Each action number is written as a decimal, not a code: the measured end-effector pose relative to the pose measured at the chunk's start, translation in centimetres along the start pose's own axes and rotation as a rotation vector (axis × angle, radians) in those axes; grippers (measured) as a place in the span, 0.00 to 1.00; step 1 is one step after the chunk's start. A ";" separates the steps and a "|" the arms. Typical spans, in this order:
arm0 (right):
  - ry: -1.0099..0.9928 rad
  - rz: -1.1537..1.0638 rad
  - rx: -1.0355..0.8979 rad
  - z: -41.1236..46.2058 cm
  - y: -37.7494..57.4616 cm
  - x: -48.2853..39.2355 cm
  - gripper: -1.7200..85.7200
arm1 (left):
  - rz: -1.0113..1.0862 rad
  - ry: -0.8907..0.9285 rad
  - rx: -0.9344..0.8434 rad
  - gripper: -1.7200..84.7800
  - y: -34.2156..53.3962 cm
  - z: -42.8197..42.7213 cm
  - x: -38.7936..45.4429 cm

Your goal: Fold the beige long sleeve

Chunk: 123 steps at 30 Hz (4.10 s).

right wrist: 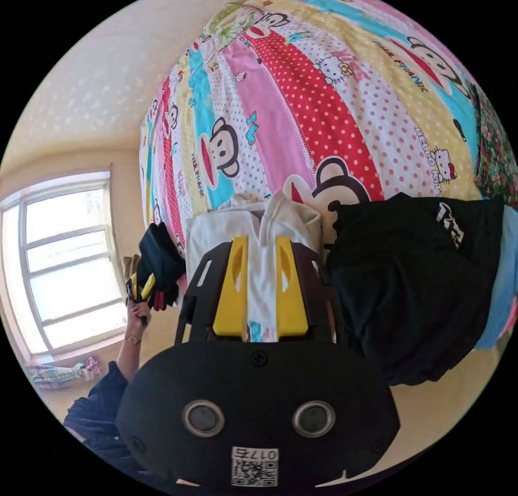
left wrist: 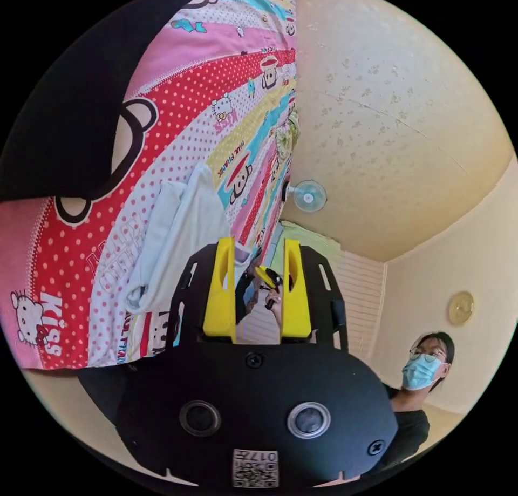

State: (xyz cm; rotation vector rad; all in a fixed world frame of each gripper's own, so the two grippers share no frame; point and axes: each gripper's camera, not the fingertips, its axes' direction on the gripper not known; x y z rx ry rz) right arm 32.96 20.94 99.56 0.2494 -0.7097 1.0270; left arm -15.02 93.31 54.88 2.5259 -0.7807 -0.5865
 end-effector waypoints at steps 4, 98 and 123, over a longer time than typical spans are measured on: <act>0.195 -0.123 0.079 2.5 3.5 -3.7 0.11 | -0.035 -0.322 0.002 0.20 3.9 2.5 -4.8; 0.056 -0.136 -0.758 38.2 16.5 -21.0 0.03 | -0.102 -0.122 0.170 0.03 24.2 -16.0 -5.6; 0.398 -0.195 0.567 -3.2 37.7 -6.6 0.03 | 0.721 -0.550 -0.557 0.01 26.3 44.2 13.5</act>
